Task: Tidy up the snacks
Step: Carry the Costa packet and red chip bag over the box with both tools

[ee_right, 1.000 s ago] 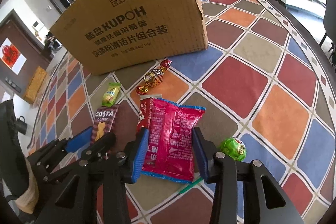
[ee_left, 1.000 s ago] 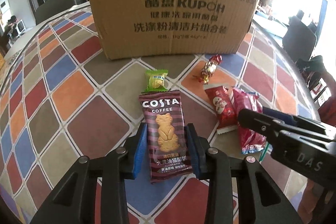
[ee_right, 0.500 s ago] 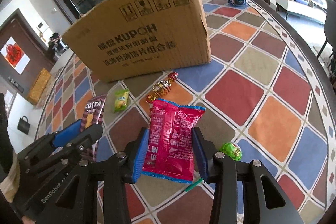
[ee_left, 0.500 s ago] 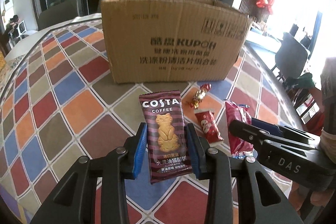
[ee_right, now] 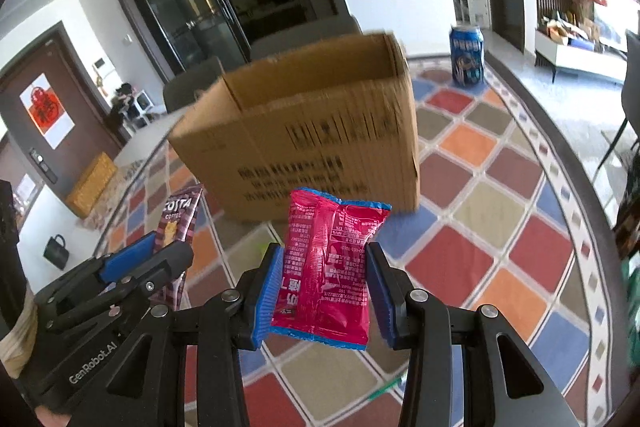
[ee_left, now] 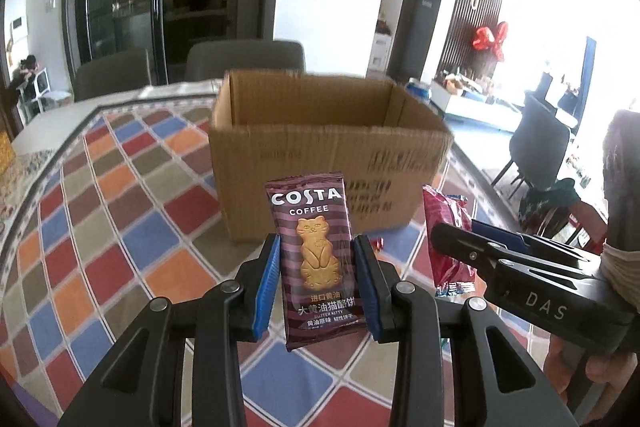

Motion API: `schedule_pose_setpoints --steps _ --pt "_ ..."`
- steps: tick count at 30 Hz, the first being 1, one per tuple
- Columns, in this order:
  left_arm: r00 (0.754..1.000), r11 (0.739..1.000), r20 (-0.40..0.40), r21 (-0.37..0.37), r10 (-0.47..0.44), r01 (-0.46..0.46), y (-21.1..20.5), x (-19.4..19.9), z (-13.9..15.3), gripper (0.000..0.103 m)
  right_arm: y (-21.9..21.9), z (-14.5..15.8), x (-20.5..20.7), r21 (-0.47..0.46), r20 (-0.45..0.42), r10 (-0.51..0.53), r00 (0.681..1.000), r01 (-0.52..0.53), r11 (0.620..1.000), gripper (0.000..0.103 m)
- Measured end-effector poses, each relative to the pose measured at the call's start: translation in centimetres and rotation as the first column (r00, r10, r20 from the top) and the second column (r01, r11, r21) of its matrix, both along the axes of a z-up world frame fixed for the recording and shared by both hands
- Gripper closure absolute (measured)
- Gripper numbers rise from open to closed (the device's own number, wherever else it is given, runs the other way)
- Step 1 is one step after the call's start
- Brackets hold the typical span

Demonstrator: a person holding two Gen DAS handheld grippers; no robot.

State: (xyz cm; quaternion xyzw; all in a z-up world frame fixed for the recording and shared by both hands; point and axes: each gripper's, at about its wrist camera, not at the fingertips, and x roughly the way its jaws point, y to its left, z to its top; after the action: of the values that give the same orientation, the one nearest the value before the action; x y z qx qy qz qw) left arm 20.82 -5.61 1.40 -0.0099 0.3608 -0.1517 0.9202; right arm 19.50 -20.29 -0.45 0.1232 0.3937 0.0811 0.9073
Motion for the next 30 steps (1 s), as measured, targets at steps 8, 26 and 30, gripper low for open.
schedule_pose_setpoints --steps 8,26,30 --pt "0.997 1.000 0.074 -0.008 0.004 -0.004 0.2 2.0 3.6 0.067 0.5 4.0 1.6 -0.017 0.098 0.011 0.995 -0.010 1.000 0.060" --pt "0.996 1.000 0.088 0.016 0.013 -0.015 0.4 9.4 6.8 0.067 0.9 8.2 7.7 -0.089 0.168 0.021 0.985 -0.006 0.996 0.060" --pt "0.998 1.000 0.058 0.020 0.008 -0.010 0.3 11.2 6.3 0.067 1.0 8.2 9.2 -0.095 0.160 0.019 0.987 -0.004 0.995 0.060"
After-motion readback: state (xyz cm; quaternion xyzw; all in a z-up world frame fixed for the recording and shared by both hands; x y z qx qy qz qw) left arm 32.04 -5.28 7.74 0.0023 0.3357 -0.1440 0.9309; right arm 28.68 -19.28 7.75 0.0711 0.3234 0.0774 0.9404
